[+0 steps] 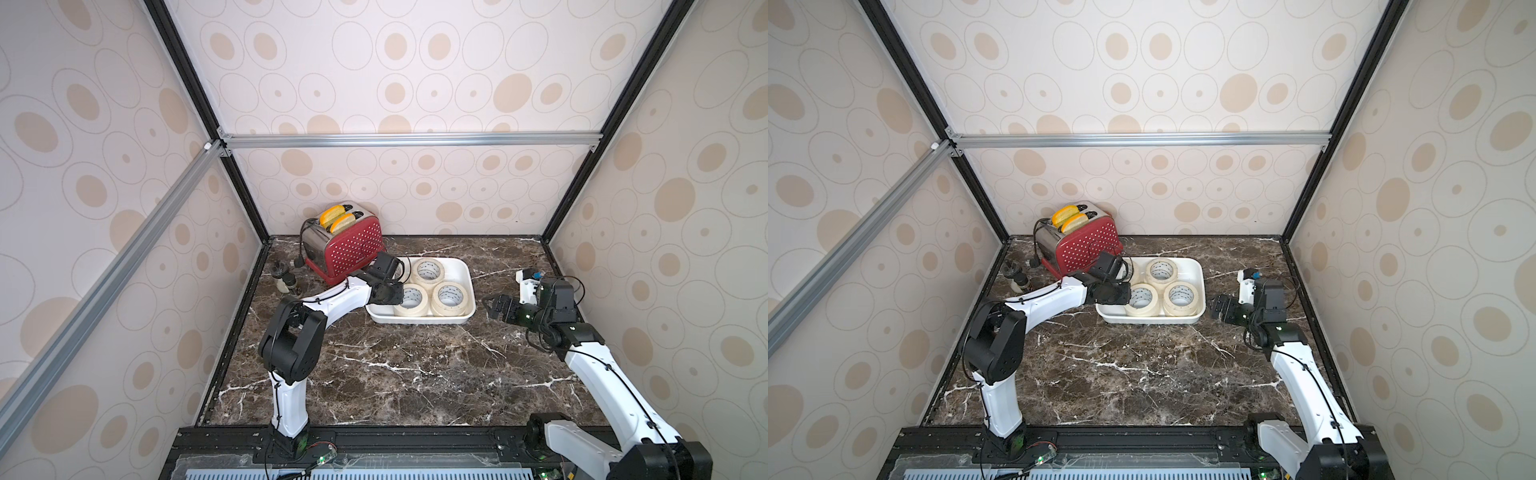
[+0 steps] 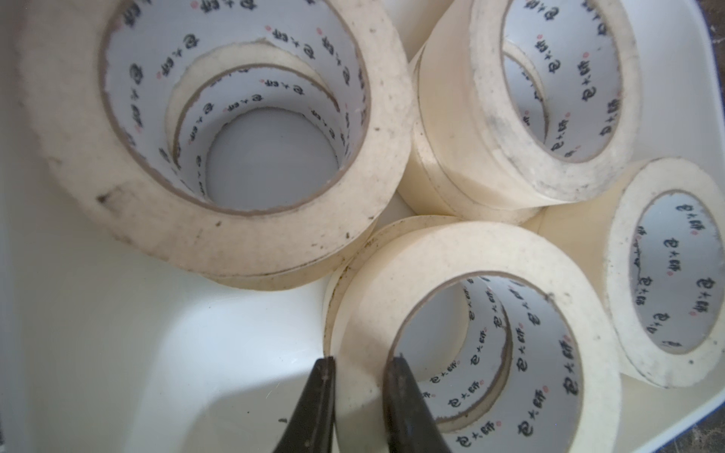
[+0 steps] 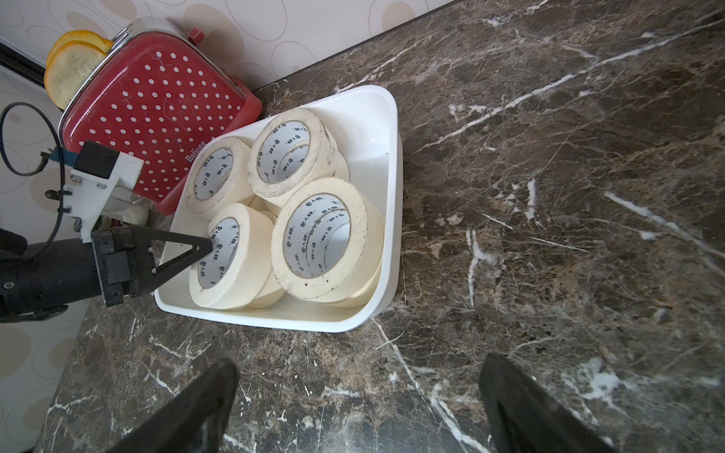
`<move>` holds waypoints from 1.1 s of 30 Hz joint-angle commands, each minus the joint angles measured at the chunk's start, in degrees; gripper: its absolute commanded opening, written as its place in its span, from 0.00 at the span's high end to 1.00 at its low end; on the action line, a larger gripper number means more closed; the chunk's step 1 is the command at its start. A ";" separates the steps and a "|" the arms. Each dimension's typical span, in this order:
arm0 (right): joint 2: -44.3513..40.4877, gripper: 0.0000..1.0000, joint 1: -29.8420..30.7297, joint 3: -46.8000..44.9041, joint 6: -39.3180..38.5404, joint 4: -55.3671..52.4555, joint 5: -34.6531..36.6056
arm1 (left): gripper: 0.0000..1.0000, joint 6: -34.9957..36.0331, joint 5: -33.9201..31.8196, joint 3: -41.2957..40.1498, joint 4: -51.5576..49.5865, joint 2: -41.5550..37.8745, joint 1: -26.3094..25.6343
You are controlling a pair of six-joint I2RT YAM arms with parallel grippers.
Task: Take out the art tape in the storage box
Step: Pick up the art tape from the storage box.
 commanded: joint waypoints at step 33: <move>2.49 0.00 1.15 1.62 2.62 2.67 -2.87 | 1.00 -5.29 -12.21 -31.29 -6.90 -45.00 7.53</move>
